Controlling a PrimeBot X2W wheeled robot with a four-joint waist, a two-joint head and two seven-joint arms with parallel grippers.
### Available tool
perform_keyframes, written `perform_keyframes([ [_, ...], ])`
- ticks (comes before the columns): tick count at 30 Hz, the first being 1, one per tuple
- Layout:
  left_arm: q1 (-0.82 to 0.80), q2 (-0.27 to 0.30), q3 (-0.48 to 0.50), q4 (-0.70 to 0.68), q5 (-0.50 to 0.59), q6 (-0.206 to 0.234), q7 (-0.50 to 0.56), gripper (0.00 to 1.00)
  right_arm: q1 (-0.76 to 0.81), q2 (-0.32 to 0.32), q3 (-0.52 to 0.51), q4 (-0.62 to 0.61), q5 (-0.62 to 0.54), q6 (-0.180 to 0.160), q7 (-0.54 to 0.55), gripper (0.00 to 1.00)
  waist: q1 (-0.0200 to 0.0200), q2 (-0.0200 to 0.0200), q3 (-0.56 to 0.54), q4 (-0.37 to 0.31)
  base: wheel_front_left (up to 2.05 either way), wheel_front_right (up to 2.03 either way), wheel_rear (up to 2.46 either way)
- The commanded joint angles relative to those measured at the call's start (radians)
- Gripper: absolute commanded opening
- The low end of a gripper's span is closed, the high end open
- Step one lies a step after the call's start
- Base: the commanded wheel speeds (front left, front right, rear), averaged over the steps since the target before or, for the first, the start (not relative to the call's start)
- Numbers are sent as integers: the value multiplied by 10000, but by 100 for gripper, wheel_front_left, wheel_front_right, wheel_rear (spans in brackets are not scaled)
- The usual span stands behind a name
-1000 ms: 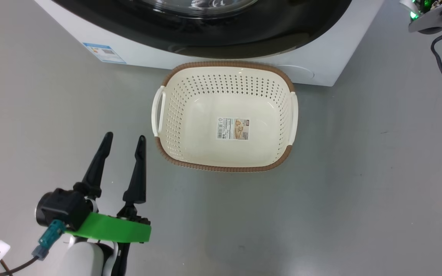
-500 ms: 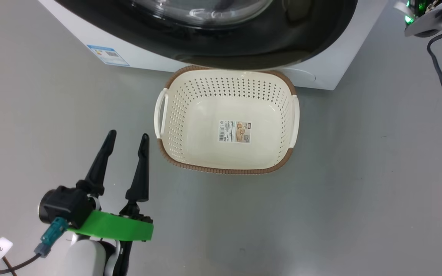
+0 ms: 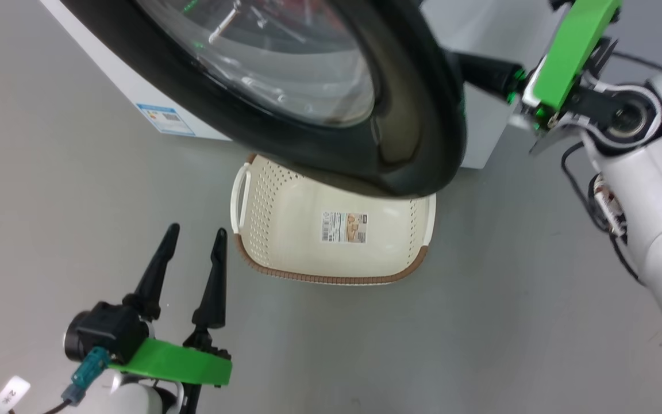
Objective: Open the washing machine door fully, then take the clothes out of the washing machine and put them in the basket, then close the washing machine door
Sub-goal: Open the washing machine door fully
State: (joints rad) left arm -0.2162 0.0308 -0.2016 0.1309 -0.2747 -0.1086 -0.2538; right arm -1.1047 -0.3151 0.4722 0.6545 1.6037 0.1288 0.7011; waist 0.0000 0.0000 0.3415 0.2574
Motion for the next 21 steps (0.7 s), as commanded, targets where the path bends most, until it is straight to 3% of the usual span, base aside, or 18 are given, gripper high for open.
perform_keyframes([
  [1, 100, 194, 294, -183, 80, 63, -80, 100, 261, 226, 99, -370, -48, 19, 87, 0, 0, 0, -246, -46, 0, 0, 0],
  [21, 1139, 194, 222, -215, 75, 312, -80, 100, 2657, 596, 1026, -2426, -74, 19, 857, 0, 0, 0, -1437, 468, 0, 0, 0],
])
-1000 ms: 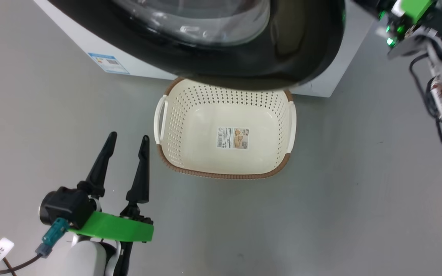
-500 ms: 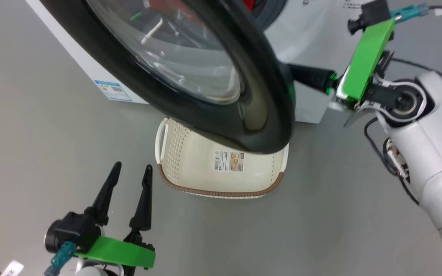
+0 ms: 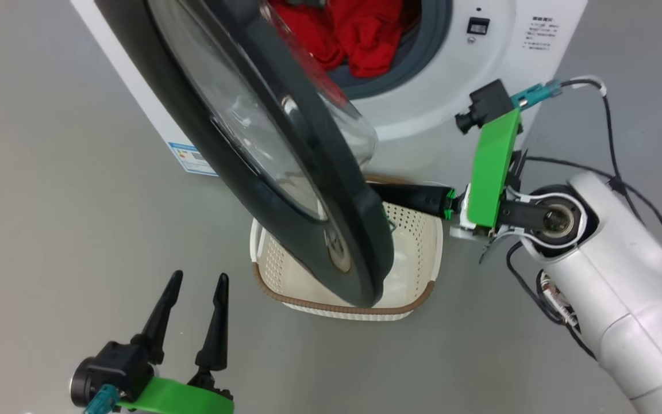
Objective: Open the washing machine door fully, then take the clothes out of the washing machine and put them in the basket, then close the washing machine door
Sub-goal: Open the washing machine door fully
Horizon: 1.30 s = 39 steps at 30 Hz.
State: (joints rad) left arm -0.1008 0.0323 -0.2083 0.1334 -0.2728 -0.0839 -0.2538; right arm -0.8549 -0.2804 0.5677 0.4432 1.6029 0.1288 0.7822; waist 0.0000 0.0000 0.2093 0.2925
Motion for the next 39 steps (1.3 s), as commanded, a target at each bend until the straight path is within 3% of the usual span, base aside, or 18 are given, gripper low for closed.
perform_keyframes([
  [1, 30, 179, 280, -251, 45, 88, -80, 100, 234, 273, 101, -365, -67, 19, 64, 0, 0, 0, -162, 172, 0, 0, 0],
  [19, 474, 179, 275, -275, 70, 289, -80, 100, 1019, 715, 385, -836, -96, 19, 242, 0, 0, 0, -773, 1417, 0, 0, 0],
  [39, 640, 179, 436, -162, 99, 349, -80, 100, 1451, 1208, 433, -909, -95, 19, 337, 0, 0, 0, -1150, 2261, 0, 0, 0],
])
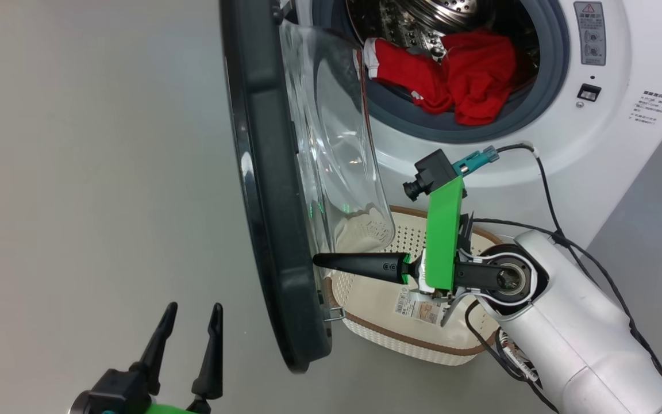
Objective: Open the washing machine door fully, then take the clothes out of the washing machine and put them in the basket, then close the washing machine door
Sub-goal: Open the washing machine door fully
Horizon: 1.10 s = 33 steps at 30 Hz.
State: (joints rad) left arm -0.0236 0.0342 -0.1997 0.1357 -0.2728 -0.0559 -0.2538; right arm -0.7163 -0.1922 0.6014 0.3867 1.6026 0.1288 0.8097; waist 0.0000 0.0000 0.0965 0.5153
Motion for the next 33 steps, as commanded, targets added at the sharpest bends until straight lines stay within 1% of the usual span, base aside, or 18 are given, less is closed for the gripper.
perform_keyframes([
  [1, -124, 160, 361, -188, 107, 71, -80, 100, 75, 348, 96, -344, -96, 19, 67, 0, 0, 0, -28, 47, 0, 0, 0],
  [13, 16, 160, 542, -274, 149, 95, -80, 100, 131, 553, 102, -348, -168, 19, 132, 0, 0, 0, -77, 62, 0, 0, 0],
  [20, 36, 160, 628, -238, 148, 95, -80, 100, 337, 439, -71, -414, -260, 19, -105, 0, 0, 0, -156, -35, 0, 0, 0],
  [21, 39, 160, 652, -230, 133, 89, -80, 100, 379, 412, -106, -444, -291, 19, -182, 28, 0, 0, -163, -70, 0, 0, 0],
  [22, 41, 160, 683, -219, 126, 87, -80, 100, 435, 386, -136, -458, -312, 19, -250, 41, 0, 0, -176, -113, 0, 0, 0],
  [23, 48, 160, 716, -207, 127, 85, -80, 100, 498, 351, -153, -480, -334, 19, -300, 47, 0, 0, -198, -157, 0, 0, 0],
  [24, 48, 160, 716, -207, 127, 85, -80, 100, 498, 351, -153, -480, -334, 19, -300, 47, 0, 0, -198, -157, 0, 0, 0],
  [25, 54, 160, 748, -196, 126, 79, -80, 100, 565, 307, -182, -505, -363, 19, -374, 76, 0, 0, -210, -197, 0, 0, 0],
  [26, 61, 160, 794, -191, 123, 76, -80, 100, 638, 268, -209, -515, -387, 19, -450, 100, 0, 0, -222, -257, 0, 0, 0],
  [33, 94, 160, 976, -119, 207, -31, -80, 100, 1210, -164, -434, -742, -637, 19, -1157, 100, 0, 0, -306, -573, 0, 0, 0],
])
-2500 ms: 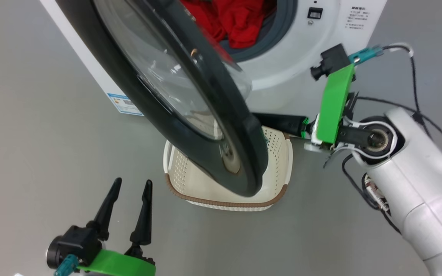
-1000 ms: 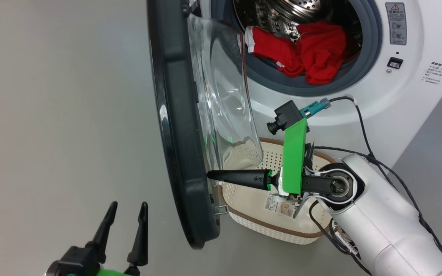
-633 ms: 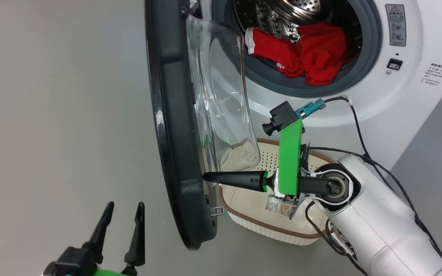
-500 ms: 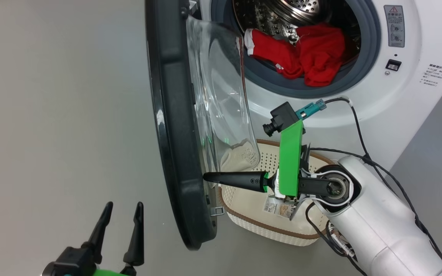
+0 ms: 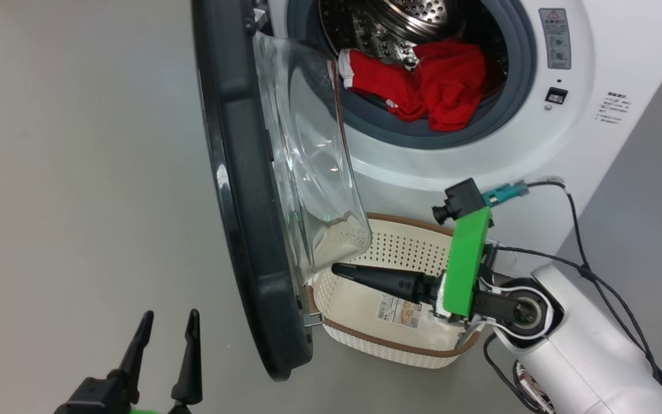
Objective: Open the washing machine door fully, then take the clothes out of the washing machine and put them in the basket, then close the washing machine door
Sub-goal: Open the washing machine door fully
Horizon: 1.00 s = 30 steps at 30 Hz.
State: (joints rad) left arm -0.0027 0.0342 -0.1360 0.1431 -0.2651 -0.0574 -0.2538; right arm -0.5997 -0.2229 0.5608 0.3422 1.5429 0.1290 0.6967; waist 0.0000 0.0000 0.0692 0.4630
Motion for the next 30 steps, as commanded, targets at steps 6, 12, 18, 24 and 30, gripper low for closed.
perform_keyframes([
  [6, 20, 160, 509, -216, 200, -26, -80, 100, 703, -347, -164, -393, -170, 17, -645, 100, 0, 0, -173, -317, 0, 0, 0],
  [12, 189, 160, 636, -293, 220, 8, -80, 100, 1406, -882, -361, -380, -379, 17, -1522, 100, 0, 0, -295, -531, 0, 0, 0],
  [18, 336, 160, 728, -327, 248, 14, -80, 100, 1893, -1455, -220, -253, -1144, 17, -2838, 100, 0, 0, -378, -673, 0, 0, 0],
  [24, 433, 160, 820, -358, 258, 16, -80, 100, 2154, -1791, 51, -26, -1693, 17, -4407, 100, 0, 0, -446, -739, 0, 0, 0],
  [30, 511, 160, 814, -379, 254, 52, -80, 100, 2328, -2288, 798, -57, -2792, 17, -6380, 100, 0, 0, -521, -695, 0, 0, 0],
])
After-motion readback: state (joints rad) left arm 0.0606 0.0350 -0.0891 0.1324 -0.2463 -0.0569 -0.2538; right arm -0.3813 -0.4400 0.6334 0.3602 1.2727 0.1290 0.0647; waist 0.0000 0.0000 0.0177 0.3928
